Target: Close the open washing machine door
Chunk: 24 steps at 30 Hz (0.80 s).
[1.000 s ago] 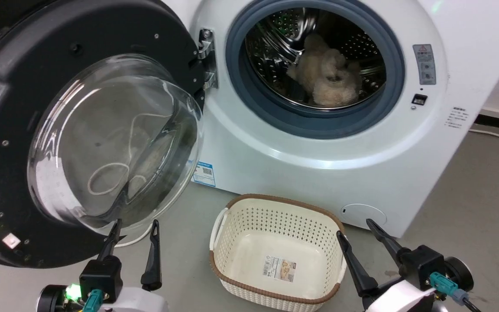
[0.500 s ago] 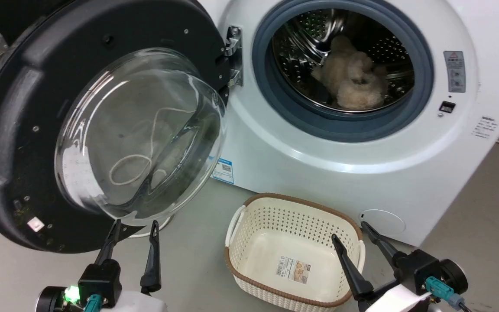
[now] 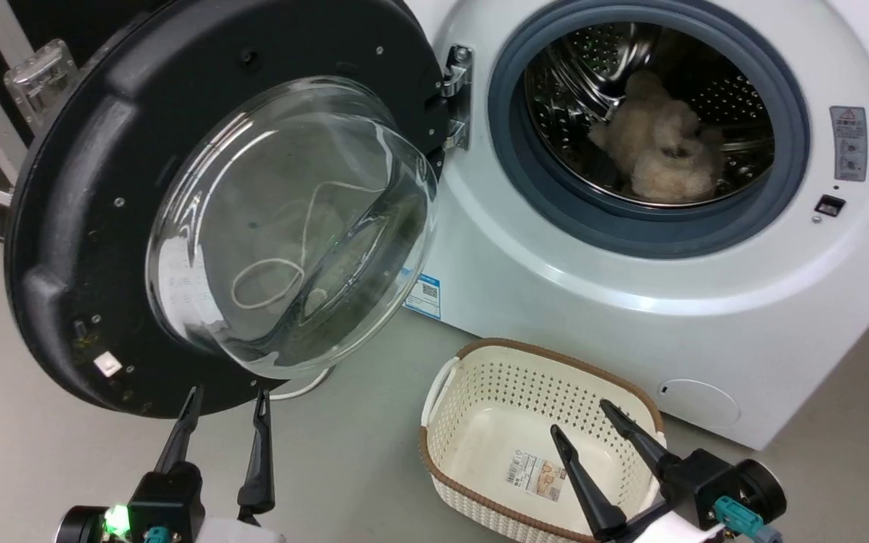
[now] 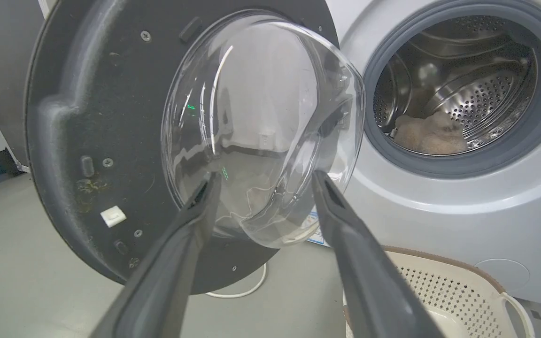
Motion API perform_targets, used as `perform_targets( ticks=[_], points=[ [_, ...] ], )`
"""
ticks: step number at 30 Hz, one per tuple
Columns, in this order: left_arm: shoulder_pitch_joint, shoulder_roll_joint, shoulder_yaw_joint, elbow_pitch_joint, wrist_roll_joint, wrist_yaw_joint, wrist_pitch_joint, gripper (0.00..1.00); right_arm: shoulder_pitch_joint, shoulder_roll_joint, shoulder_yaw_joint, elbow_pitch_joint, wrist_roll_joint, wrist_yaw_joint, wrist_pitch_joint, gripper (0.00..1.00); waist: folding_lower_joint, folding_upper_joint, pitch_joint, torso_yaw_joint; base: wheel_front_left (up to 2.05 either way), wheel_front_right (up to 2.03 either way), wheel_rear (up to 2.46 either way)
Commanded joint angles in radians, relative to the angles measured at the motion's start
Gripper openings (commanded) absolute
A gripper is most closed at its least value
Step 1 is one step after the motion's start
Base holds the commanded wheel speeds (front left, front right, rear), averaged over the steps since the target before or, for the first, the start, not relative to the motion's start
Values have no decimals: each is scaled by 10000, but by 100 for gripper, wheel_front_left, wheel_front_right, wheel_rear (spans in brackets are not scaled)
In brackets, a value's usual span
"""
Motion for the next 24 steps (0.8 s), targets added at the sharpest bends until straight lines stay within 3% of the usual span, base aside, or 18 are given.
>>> perform_targets(
  ticks=[1, 4, 6, 15, 19, 24],
  points=[
    [170, 76, 7, -37, -34, 38, -150, 100, -91, -17, 87, 76, 57, 6, -121, 100, 0, -1, -15, 106, 0, 0, 0],
    [179, 89, 20, -40, -44, 42, -192, 100, -76, -28, 122, 109, 70, 6, -163, 100, 0, -1, -15, 190, 0, 0, 0],
    [198, 55, 124, -63, -200, 67, -254, 0, -47, -38, 177, 160, 86, 6, -225, 100, 0, -1, -8, 322, 0, 0, 0],
    [-215, 192, 905, -958, -931, -316, -421, 0, 163, -18, 100, 174, 48, 7, -392, 100, 0, -1, 136, 674, 0, 0, 0],
    [-986, 674, 1695, -1154, -1639, -796, -505, 0, 345, -12, -116, 107, -55, 7, -475, 100, 0, -1, 317, 817, 0, 0, 0],
    [-2408, 1702, 3118, -277, -3263, -1092, -328, 0, 283, -91, -61, 74, -174, 7, -579, 100, 0, -1, 730, 596, 0, 0, 0]
  ],
)
